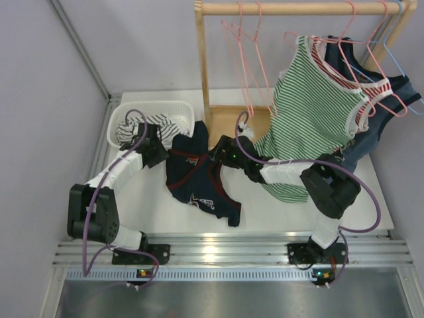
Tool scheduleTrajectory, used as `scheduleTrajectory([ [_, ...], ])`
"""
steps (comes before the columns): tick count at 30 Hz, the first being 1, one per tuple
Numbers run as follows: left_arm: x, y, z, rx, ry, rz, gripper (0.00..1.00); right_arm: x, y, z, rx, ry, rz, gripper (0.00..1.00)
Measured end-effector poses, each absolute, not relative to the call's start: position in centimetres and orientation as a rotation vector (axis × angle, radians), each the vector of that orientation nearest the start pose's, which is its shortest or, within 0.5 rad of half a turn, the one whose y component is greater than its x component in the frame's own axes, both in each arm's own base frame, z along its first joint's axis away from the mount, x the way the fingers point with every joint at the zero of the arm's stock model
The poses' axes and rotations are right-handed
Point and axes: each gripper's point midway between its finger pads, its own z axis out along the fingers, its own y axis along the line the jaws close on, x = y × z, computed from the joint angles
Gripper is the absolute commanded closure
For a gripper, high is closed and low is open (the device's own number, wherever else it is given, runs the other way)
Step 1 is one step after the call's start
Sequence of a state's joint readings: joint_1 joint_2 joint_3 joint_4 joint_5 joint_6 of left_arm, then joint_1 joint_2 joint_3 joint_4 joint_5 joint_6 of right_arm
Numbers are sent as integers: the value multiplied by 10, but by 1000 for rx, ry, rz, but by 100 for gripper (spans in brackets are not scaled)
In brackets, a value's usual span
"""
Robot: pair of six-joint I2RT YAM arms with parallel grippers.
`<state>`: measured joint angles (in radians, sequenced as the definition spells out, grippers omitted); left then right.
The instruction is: Place the tank top on the hanger
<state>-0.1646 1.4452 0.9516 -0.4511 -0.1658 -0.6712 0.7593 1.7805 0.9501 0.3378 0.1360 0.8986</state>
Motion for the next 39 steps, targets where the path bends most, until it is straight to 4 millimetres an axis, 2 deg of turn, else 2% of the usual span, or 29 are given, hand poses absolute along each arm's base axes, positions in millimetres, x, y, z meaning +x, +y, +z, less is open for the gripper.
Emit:
scheduleTrajectory([
  [1, 351, -56, 88, -677, 2404, -154, 53, 353, 346, 88, 240, 2168, 855, 36],
  [5, 364, -66, 93, -630, 2363, -236, 53, 353, 345, 88, 226, 2169, 840, 58],
  [6, 366, -68, 94, -618, 2356, -251, 53, 354, 345, 87, 222, 2171, 836, 68],
  [10, 370, -71, 98, -590, 2342, -281, 53, 356, 346, 87, 200, 2172, 823, 82],
  [14, 370, -74, 99, -580, 2345, -297, 52, 353, 344, 84, 192, 2173, 804, 87],
  [20, 370, -75, 109, -564, 2322, -319, 48, 328, 333, 64, 162, 2209, 752, 90],
  [24, 369, -77, 107, -570, 2331, -326, 47, 318, 331, 61, 140, 2211, 734, 91],
  [31, 372, -85, 102, -564, 2359, -369, 52, 314, 323, 70, 131, 2182, 721, 92],
  [33, 372, -86, 101, -559, 2364, -373, 58, 311, 321, 70, 127, 2180, 718, 92],
  [35, 373, -86, 101, -554, 2370, -371, 60, 309, 319, 70, 121, 2181, 713, 92],
  [36, 374, -86, 101, -551, 2374, -368, 65, 309, 319, 70, 121, 2181, 711, 92],
  [39, 378, -84, 100, -544, 2378, -349, 68, 309, 319, 70, 119, 2181, 711, 92],
])
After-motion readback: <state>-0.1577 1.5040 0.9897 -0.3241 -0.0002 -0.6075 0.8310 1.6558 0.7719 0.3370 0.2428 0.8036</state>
